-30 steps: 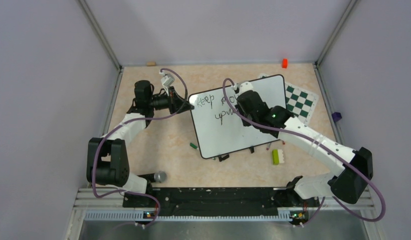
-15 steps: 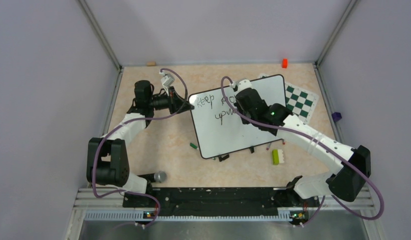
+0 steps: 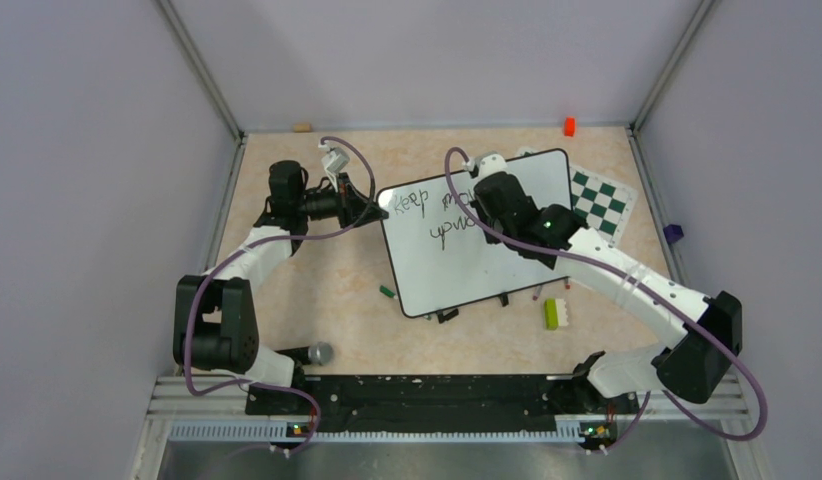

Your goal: Write a sentence on the whiteboard

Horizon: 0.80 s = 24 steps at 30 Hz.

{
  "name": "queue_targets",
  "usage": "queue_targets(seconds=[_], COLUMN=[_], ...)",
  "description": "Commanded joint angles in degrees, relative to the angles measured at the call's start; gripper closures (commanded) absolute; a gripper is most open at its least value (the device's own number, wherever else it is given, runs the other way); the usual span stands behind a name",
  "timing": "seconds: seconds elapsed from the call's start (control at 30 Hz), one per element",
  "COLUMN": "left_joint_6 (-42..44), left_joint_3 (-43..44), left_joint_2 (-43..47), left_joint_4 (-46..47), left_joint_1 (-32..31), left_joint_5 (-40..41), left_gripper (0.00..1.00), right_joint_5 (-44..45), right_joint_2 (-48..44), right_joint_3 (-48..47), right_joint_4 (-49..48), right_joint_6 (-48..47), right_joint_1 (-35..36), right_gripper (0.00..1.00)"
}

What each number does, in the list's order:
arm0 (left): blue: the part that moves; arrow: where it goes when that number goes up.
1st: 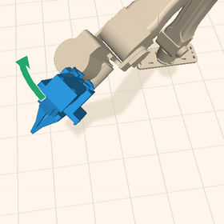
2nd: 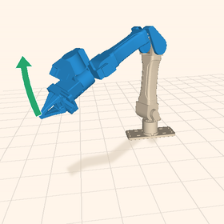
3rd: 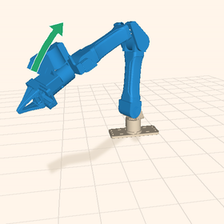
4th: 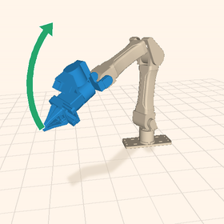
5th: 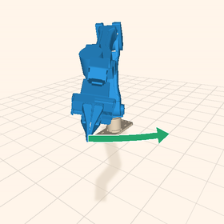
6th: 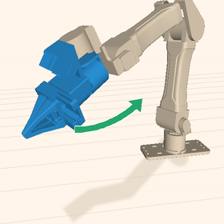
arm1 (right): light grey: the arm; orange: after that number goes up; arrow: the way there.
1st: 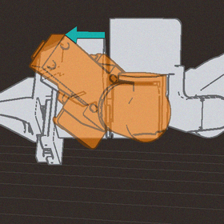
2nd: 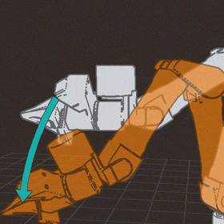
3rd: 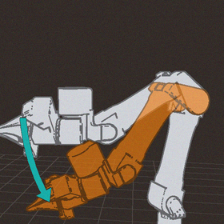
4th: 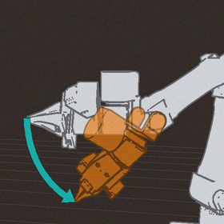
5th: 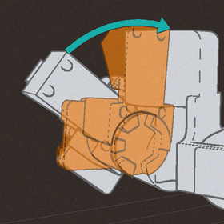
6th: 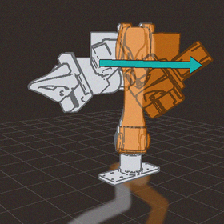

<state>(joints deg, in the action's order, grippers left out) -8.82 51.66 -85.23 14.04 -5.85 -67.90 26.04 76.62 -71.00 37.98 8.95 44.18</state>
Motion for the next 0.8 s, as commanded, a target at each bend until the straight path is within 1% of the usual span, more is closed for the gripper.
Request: queue_targets(seconds=[0.0,0.27,0.6,0.77], left_joint_6=[9.70,9.70,9.65,9.70], left_joint_3=[-2.98,-2.90,-2.80,-2.88], left_joint_2=[-1.32,-1.32,-1.22,-1.15], left_joint_4=[-7.34,-7.36,-7.45,-7.45], left_joint_1=[-3.38,-3.38,-3.38,-3.38], left_joint_5=[-4.78,-4.77,-4.78,-4.79], left_gripper=[0.87,0.87,0.87,0.87], right_joint_5=[2.10,1.35,-2.15,-1.96], right_joint_2=[0.30,-1.88,-8.56,-8.23], right_joint_3=[-2.01,-2.09,0.55,1.55], right_joint_4=[-3.88,-2.65,-0.53,0.21], right_joint_6=[-0.26,0.19,1.30,1.43], right_joint_1=[-1.47,-1.43,-1.55,-2.37], right_gripper=[1.00,1.00,1.00,1.00])
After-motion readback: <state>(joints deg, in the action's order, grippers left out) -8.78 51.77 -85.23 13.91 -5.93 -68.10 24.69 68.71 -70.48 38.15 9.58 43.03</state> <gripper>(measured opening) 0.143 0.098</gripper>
